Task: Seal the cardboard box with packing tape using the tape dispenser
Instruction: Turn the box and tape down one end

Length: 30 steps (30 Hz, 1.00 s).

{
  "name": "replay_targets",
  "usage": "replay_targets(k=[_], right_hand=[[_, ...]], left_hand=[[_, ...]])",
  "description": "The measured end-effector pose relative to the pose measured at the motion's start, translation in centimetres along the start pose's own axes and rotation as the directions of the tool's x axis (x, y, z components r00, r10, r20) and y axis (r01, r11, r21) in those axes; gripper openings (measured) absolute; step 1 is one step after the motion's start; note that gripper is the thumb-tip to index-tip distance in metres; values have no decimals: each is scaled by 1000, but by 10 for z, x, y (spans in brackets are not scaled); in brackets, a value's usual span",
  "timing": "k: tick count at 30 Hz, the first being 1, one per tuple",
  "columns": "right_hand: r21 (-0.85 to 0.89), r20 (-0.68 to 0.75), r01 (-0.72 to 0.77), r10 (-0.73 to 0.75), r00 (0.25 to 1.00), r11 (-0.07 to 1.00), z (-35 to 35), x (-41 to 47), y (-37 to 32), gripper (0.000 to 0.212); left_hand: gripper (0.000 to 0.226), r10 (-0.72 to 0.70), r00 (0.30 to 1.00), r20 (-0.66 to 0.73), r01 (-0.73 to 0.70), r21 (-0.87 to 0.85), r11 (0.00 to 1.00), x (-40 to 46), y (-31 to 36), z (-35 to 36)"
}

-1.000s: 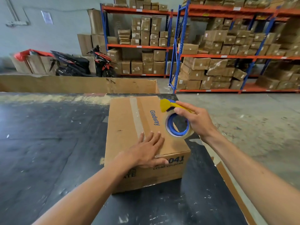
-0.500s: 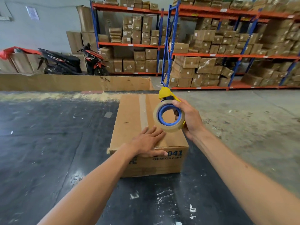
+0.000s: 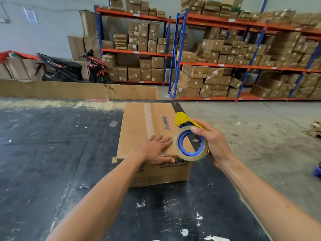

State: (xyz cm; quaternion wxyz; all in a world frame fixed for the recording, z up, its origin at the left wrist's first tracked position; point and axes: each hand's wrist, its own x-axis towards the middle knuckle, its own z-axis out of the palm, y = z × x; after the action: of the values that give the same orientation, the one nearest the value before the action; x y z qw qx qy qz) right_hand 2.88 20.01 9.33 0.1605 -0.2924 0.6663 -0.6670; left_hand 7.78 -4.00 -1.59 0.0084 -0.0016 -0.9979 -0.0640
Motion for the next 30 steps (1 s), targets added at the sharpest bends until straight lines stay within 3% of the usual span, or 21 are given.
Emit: replay_targets(k=[2,4,6,7,8,10,11,12,14,17,19,20,22,25,30], right_hand=[[-22,20,34,-34,999,999,-2,-5,2,38],[-38,61,59,-57,997,998,-6,-13,2,39],[-80,110,121,-112,988,989,-14,-21,3,40],[-114,132,160,-144,981,981,-19,-24,4,40],[-156,145,195,-172,974,968,-24,-26,4,41],[-203,142,269,-243,960,942,-31,-30,5,44],[-230,133,338,-314,940,913,-34,-32,5,46],[-272,128,444,-425,896,854,-37,-33,4,47],[-379,169,646,-637,752,662,-39,-34,2,48],[-478,419,772,-664,620,419,-31,-30,22,58],[-517,560,780,-550,620,352,-23,-24,47,64],[-514,571,768,-515,639,383,-21,-23,56,65],[-476,555,762,-522,647,439,-18,-21,59,65],[-397,544,816,-608,578,421,-14,-21,47,58],[-338,501,793,-616,607,507,-5,-15,43,56]], left_hand=[[92,30,996,-86,-32,-23,999,-7,4,-5],[74,26,959,-281,-79,-178,981,-18,13,-12],[54,-238,853,-464,-47,-522,852,-35,33,-21],[48,-422,784,-455,-50,-724,688,-44,45,-27],[48,-556,745,-369,-98,-885,456,-52,58,-34],[56,-616,780,-105,-165,-985,-40,-68,76,-47],[60,-591,807,16,-145,-964,-224,-76,79,-52],[63,-551,828,106,-109,-933,-343,-86,80,-56],[66,-484,856,180,-87,-873,-479,-107,82,-65],[67,-413,897,157,-123,-808,-576,-129,92,-76],[64,-425,888,177,-73,-857,-510,-132,101,-79],[62,-459,866,197,-51,-879,-473,-132,104,-78],[55,-524,819,233,-71,-865,-497,-135,102,-74],[47,-545,801,249,-96,-844,-527,-140,99,-74],[36,-612,762,210,-56,-921,-385,-134,98,-86]])
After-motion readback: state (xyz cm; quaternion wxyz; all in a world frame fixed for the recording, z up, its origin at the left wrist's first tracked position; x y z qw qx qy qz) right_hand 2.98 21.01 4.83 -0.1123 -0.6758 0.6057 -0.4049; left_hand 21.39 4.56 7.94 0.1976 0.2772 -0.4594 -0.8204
